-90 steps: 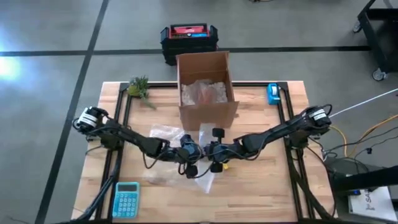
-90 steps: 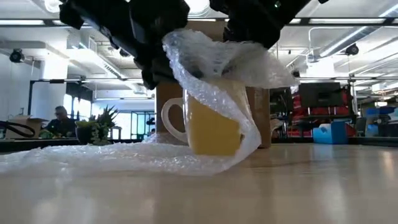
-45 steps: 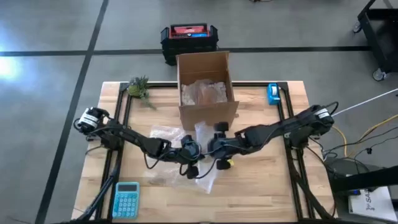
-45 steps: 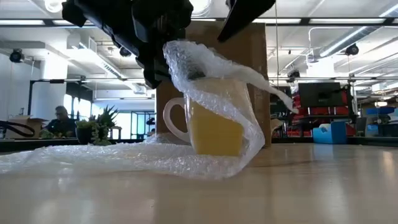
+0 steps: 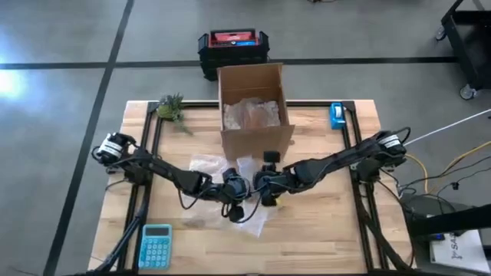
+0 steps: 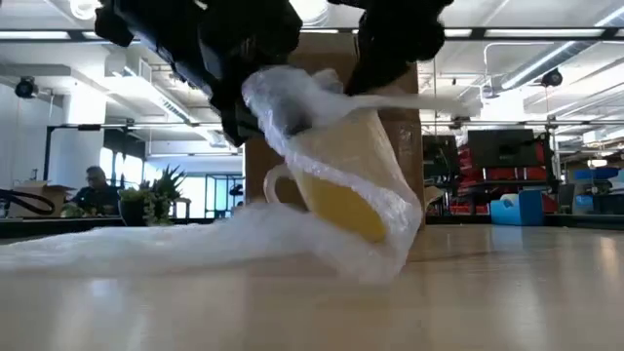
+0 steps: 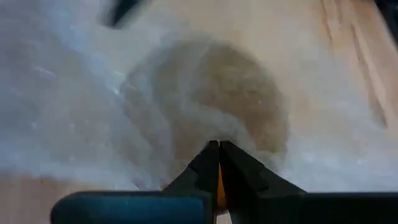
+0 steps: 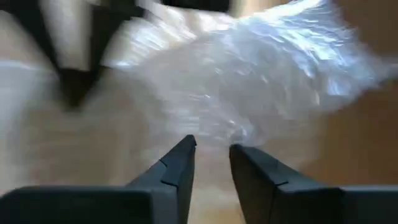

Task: Wrap mug
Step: Wrap the yellow mug with bubble wrap

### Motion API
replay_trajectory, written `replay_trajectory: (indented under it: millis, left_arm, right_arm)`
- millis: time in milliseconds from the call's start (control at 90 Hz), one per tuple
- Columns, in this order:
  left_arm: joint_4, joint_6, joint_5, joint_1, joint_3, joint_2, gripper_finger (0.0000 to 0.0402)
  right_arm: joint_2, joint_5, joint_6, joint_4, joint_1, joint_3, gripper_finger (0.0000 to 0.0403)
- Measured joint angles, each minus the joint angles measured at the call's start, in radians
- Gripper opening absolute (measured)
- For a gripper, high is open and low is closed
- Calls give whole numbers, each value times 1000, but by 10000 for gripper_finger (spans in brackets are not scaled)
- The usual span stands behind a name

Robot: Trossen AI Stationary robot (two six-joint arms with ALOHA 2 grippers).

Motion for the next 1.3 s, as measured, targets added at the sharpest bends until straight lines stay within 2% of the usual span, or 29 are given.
replay_trajectory:
  millis: [100, 211, 422, 544, 778, 911, 1089, 1222, 1300]
  left_arm:
    - [10, 0, -1, 1, 1, -2, 3]
    - [12, -3, -3, 1, 1, -3, 4]
    - [29, -3, -6, 1, 14, -4, 4]
    - [13, 8, 41, 1, 60, -6, 4]
    - [-195, 74, 66, 1, 195, -13, 4]
    - [-282, 126, -14, 2, 246, -13, 4]
    - [-270, 187, -148, 14, 262, -14, 4]
    - [-196, 191, -136, 42, 252, -9, 1]
    - [-132, 201, -88, 55, 240, 15, 1]
  right_arm:
    - [7, -62, 0, 27, 14, -14, 29]
    - [13, -58, 2, 32, 20, -30, 5]
    - [21, -61, 26, 11, 18, -38, 7]
    - [26, -71, 26, -24, 18, -43, 2]
    - [26, -83, 62, -43, 18, -86, 2]
    - [23, -99, 88, -32, 18, -119, 2]
    - [23, -103, 97, -31, 18, -131, 2]
    - [23, -117, 95, -26, 18, -131, 2]
    - [23, -118, 95, -18, 18, -131, 2]
